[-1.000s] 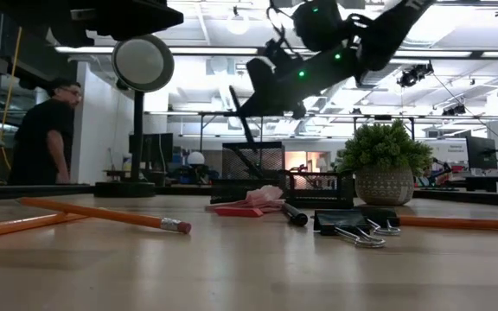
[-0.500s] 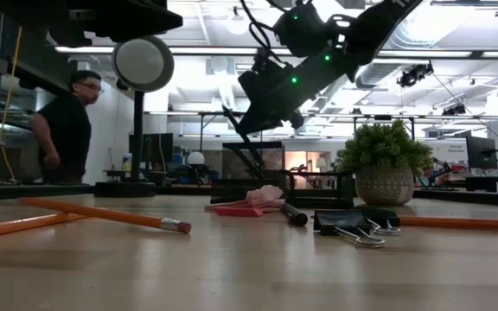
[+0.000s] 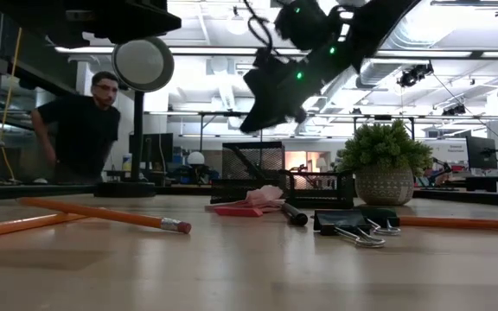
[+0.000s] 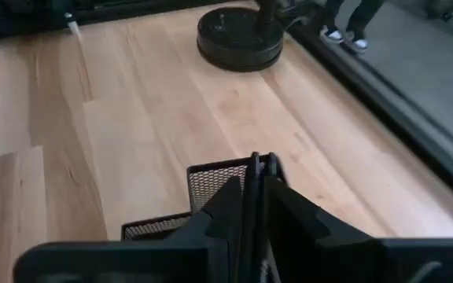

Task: Pick and place office supplies into organizer
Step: Put the black pen into the black desk organizer

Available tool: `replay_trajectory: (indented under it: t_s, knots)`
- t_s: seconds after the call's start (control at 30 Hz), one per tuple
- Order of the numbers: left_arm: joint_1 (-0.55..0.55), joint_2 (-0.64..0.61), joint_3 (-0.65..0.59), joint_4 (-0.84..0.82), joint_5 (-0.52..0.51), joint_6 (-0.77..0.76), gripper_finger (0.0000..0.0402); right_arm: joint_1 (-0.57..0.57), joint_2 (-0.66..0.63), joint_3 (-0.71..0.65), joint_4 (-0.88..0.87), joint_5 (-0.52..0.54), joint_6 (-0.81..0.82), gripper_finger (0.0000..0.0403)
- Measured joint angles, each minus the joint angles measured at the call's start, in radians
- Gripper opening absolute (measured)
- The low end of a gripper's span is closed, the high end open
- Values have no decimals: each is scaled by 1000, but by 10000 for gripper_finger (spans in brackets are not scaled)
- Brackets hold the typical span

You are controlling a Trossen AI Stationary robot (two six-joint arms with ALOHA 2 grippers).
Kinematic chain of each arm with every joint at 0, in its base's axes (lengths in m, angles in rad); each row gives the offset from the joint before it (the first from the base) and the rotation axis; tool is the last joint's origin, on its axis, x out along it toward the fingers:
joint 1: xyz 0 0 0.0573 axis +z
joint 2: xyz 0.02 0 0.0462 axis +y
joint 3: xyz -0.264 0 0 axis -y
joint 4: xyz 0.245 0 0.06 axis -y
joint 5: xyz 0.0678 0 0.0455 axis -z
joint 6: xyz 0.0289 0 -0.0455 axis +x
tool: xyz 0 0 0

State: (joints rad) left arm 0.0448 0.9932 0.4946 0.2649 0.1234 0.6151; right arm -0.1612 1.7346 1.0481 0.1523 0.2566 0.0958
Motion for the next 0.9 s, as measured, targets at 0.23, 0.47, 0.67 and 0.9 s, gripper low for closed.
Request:
replay_trajectory:
  t_s: [0.23,0.47,0.67,0.9]
  knots:
    - [0,0,0,-6,0,-2,3,66,-199,0,-223,-10,23,13]
    - [0,0,0,-6,-1,-22,3,234,-367,0,-518,-26,144,3]
    - [0,0,0,-7,-68,-74,3,414,-387,0,-617,64,217,1]
    - [1,0,0,-13,-136,-96,3,543,-358,0,-747,204,369,3]
